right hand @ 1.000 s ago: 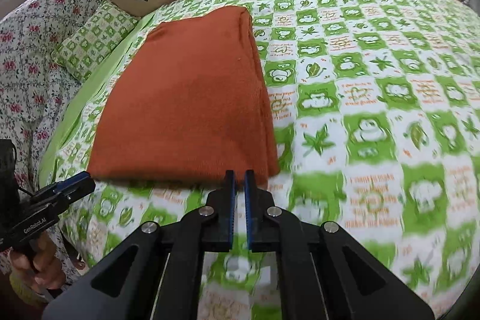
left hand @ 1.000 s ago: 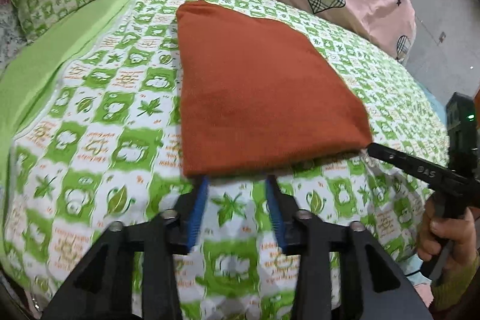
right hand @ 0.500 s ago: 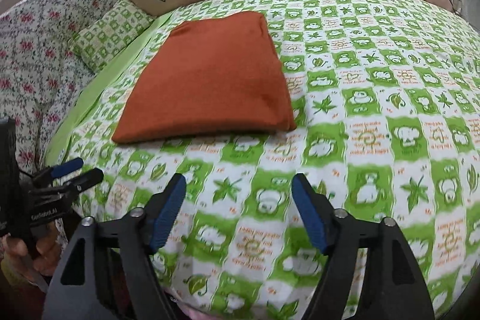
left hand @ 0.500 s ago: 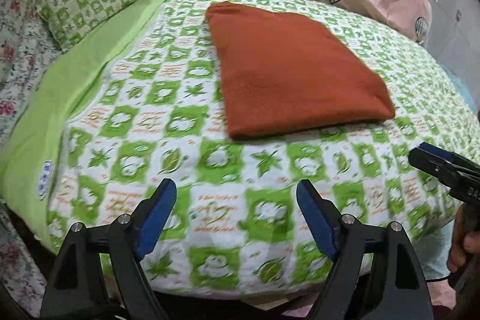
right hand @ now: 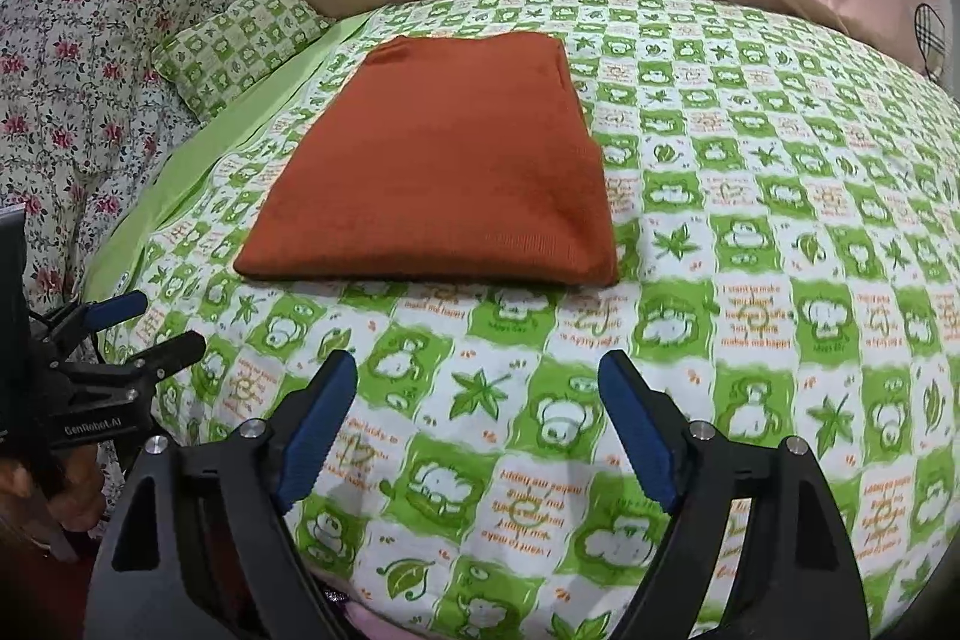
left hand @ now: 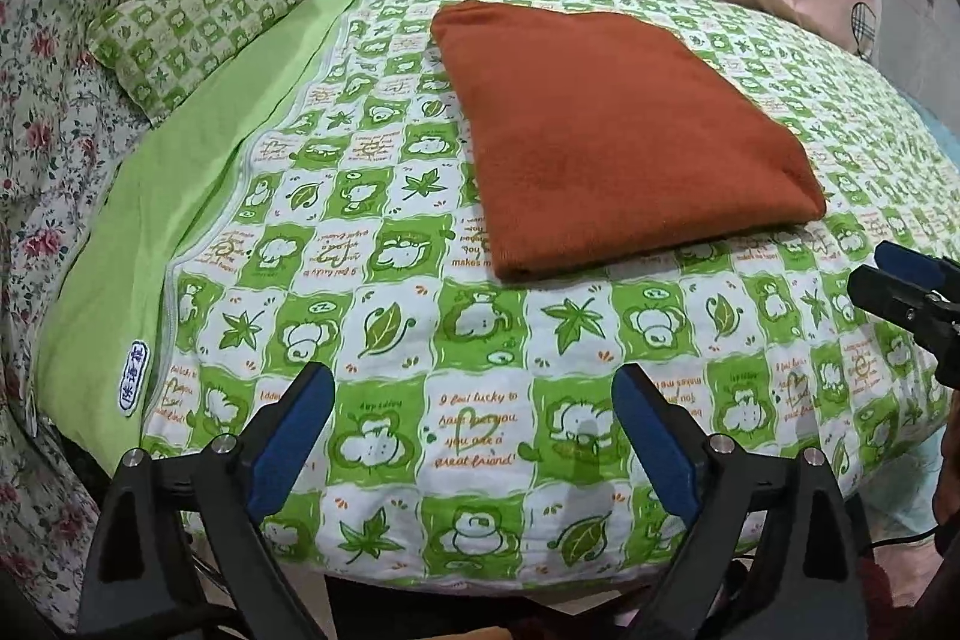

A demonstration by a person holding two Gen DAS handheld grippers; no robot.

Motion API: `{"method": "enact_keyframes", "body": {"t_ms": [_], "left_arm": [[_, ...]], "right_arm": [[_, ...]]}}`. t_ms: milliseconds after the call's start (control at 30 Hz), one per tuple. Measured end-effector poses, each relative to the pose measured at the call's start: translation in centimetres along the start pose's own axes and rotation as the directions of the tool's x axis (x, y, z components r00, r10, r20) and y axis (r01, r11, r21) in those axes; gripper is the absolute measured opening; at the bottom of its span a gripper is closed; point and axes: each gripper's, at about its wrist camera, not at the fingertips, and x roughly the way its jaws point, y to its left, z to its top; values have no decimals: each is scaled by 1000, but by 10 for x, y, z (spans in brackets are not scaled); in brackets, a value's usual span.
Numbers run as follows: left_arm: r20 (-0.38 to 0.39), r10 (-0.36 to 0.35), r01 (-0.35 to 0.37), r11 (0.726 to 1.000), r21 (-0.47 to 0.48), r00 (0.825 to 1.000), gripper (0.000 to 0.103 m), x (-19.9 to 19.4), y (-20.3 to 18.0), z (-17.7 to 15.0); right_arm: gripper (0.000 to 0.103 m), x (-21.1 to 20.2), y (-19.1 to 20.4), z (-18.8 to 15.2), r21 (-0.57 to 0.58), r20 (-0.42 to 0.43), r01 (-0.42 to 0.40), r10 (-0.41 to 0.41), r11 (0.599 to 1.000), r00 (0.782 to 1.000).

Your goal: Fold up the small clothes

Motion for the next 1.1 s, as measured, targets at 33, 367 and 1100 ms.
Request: {"method": "enact_keyframes", "body": {"t_ms": [33, 367, 1100], "left_arm": [[-9, 1, -1, 1000, -7, 1000, 95, 2, 1, 2], [-37, 51, -52, 998, -32, 998, 95, 18, 4, 29], [-33, 73, -73, 997, -10, 997, 96, 31, -4, 70]], "right_arm": [[84, 1, -1, 3, 0, 1, 2, -2, 1000, 1000], [89, 12, -2, 23, -10, -24, -7, 7, 1000, 1000], [89, 37, 10, 70, -49, -81, -56, 51, 997, 995]]}}
